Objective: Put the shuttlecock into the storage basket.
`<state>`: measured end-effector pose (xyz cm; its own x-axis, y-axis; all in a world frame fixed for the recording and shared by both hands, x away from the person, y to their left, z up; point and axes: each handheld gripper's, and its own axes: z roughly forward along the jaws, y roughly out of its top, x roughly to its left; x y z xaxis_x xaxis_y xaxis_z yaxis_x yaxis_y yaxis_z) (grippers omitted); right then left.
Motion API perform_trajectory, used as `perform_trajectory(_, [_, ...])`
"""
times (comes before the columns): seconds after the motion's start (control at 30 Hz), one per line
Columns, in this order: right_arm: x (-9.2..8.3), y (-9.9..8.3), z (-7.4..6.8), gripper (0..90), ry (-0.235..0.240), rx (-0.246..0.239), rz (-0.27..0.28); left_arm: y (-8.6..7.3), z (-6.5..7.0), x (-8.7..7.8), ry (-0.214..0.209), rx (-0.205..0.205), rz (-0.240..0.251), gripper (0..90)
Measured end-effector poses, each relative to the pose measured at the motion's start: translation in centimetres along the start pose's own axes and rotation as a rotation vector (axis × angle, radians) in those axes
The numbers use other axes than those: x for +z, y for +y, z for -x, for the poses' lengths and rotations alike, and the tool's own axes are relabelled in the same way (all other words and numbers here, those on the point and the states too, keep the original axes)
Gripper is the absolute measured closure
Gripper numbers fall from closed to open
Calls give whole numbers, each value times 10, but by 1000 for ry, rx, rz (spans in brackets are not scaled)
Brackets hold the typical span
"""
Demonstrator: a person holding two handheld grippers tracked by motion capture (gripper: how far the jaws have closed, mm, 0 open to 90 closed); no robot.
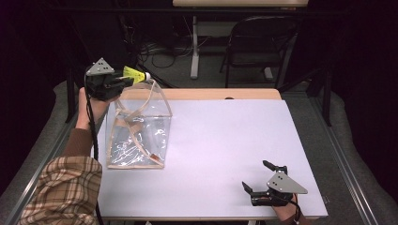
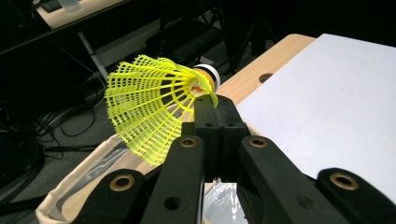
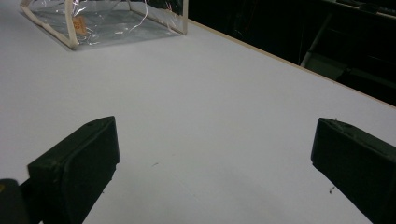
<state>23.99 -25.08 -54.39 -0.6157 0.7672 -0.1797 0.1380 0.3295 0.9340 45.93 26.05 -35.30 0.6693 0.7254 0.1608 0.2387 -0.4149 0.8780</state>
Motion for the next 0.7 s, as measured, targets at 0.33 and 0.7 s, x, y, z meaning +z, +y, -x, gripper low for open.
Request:
perform_trajectory(0.33, [0, 0, 0, 6, -1, 0, -4, -7, -3, 2, 2, -11, -9, 899])
perform_trajectory(0.7, [0, 0, 0, 6, 0, -1, -3, -10, -4, 4, 2, -14, -21, 899])
